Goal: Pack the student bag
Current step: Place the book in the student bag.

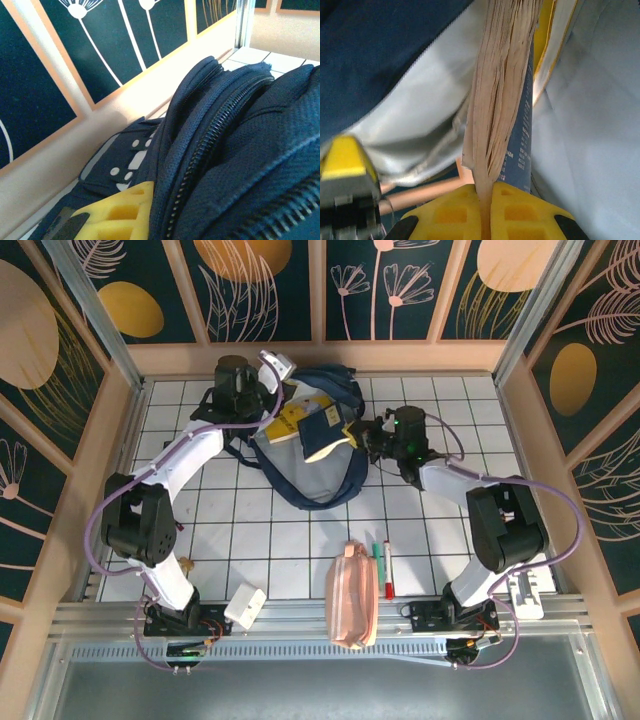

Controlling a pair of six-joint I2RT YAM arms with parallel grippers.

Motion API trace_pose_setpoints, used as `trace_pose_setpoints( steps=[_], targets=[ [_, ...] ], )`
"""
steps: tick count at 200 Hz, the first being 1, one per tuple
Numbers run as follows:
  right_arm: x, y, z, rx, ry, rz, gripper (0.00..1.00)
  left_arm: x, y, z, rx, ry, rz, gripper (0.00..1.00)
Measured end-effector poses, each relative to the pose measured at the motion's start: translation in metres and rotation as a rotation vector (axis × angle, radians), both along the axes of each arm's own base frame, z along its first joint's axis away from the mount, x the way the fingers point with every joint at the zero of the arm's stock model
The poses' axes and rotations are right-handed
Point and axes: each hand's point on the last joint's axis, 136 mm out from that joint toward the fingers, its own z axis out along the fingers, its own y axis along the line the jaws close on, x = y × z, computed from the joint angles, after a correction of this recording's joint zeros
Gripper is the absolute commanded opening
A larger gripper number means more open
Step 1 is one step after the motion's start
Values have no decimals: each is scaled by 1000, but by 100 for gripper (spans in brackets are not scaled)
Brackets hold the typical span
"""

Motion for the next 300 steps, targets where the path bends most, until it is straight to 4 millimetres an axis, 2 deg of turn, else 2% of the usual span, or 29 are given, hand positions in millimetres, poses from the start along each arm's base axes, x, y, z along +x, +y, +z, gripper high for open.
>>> trace_pose_setpoints(
  steps=[36, 57, 91, 109, 131, 140, 150, 186, 207, 237, 263, 271, 280, 296, 300],
  targets=[
    [14, 13, -8, 20, 29, -213, 0, -17, -19, -9, -43, 46, -3, 0],
    [31, 18, -23, -2, 60, -331, 0, -24, -29, -12, -50, 64, -16, 0],
    [49, 30, -52, -63, 85, -516, 0, -27, -29, -6, -56, 54, -13, 0],
    [54, 47, -65, -100, 85, -582, 0, -28, -28, -3, -58, 50, -13, 0],
    [63, 77, -68, -120, 62, -635, 0, -29, -28, -5, -59, 57, -15, 0],
    [66, 89, -68, -118, 51, -651, 9, -30, -28, -6, -59, 60, -16, 0],
    [69, 99, -68, -112, 40, -660, 14, -30, -28, -6, -59, 61, -16, 0],
    [68, 128, -70, -48, -7, -573, 41, -30, -28, -5, -59, 59, -15, 0],
    [58, 135, -70, -30, -55, -478, 45, -32, -27, -3, -60, 55, -16, 0],
    [24, 128, -75, -112, -91, -282, 47, -36, -25, 1, -57, 47, -18, 0],
    [12, 114, -44, -186, -163, -155, 51, -38, -26, 3, -60, 47, -25, 0],
    [11, 110, -31, -204, -192, -132, 51, -38, -26, 2, -59, 48, -26, 0],
    [10, 106, -18, -218, -221, -111, 45, -38, -26, 2, -59, 48, -26, 0],
    [7, 101, -10, -258, -255, -72, 26, -38, -26, 2, -60, 48, -26, 0],
    [7, 101, -11, -261, -251, -67, 18, -38, -26, 2, -60, 48, -26, 0]
  ],
)
